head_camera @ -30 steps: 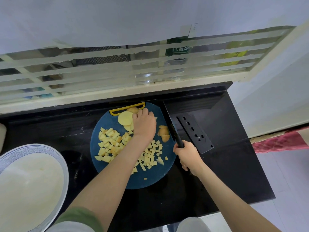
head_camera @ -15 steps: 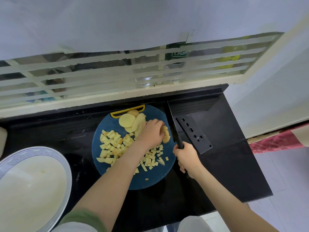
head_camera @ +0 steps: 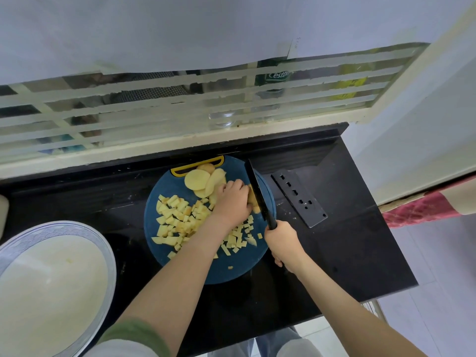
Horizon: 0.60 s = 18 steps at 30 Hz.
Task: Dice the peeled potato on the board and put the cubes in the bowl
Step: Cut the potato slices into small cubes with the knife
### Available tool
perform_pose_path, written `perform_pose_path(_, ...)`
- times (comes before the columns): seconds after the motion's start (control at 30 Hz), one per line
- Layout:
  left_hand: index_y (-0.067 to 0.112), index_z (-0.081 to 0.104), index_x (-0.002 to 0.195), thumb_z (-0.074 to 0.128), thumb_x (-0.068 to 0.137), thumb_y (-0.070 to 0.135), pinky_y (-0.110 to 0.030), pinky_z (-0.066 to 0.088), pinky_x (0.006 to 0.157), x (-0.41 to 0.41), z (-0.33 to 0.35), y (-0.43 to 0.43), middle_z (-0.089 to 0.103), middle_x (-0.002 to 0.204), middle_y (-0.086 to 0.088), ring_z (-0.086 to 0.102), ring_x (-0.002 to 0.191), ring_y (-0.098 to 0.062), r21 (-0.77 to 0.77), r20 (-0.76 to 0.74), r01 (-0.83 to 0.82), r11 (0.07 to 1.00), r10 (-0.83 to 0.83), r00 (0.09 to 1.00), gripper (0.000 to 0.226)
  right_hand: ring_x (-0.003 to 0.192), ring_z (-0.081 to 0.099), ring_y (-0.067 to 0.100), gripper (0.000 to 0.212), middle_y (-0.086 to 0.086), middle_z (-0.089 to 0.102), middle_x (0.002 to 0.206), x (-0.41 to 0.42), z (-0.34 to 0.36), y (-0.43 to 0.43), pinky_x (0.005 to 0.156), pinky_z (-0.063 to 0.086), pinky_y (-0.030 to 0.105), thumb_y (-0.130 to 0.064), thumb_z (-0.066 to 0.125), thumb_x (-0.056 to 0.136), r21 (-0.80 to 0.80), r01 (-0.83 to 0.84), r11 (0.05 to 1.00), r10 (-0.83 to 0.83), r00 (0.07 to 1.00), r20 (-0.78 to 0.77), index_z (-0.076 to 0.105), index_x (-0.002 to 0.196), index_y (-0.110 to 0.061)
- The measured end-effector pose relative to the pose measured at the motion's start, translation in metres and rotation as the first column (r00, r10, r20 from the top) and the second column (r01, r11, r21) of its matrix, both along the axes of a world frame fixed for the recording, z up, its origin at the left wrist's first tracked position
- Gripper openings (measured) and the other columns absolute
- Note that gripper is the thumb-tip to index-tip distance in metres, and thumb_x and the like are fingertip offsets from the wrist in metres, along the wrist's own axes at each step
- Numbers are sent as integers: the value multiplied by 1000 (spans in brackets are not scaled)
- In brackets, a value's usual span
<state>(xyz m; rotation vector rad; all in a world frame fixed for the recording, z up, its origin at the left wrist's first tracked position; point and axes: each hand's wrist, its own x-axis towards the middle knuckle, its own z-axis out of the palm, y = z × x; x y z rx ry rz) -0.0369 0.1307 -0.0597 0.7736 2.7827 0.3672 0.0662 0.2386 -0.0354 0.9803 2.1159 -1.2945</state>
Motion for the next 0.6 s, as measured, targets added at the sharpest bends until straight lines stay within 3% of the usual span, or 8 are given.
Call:
perform_pose_path(0.17,13,55,117,52,92,28,-36,25,101,0,1,4,47,122,-3,40,117,-22,0,-11,-3,1000,3,1000,30,64,54,21,15,8,56,77,-2,-1,2,54,51,33,-8,42,94,70,-46,996,43,998,43,55,88,-12)
perform_pose_path(0.33,13,56,117,52,93,25,-35,25,101,0,0,6,48,122,-3,40,116,-21,-4,-31,4,1000,-4,999,27,86,65,27,14,8,61,88,-3,-2,-2,75,60,41,-10,49,94,107,-47,993,42,998,48,58,104,-9)
perform_pose_path(0.43,12,57,116,53,93,24,-35,26,101,1,-1,7,48,122,-3,41,115,-21,-9,-52,8,1000,-8,999,27,90,64,25,14,7,62,92,-3,-5,-3,77,59,39,-12,50,94,109,-45,993,40,998,48,58,105,-9)
perform_pose_path(0.6,11,57,115,54,91,21,-36,25,102,2,-2,8,48,122,-3,41,116,-21,-38,-62,16,999,-18,998,26,86,62,25,19,10,63,96,-5,-11,-3,66,52,33,-11,50,91,126,-46,991,40,998,48,59,107,-6)
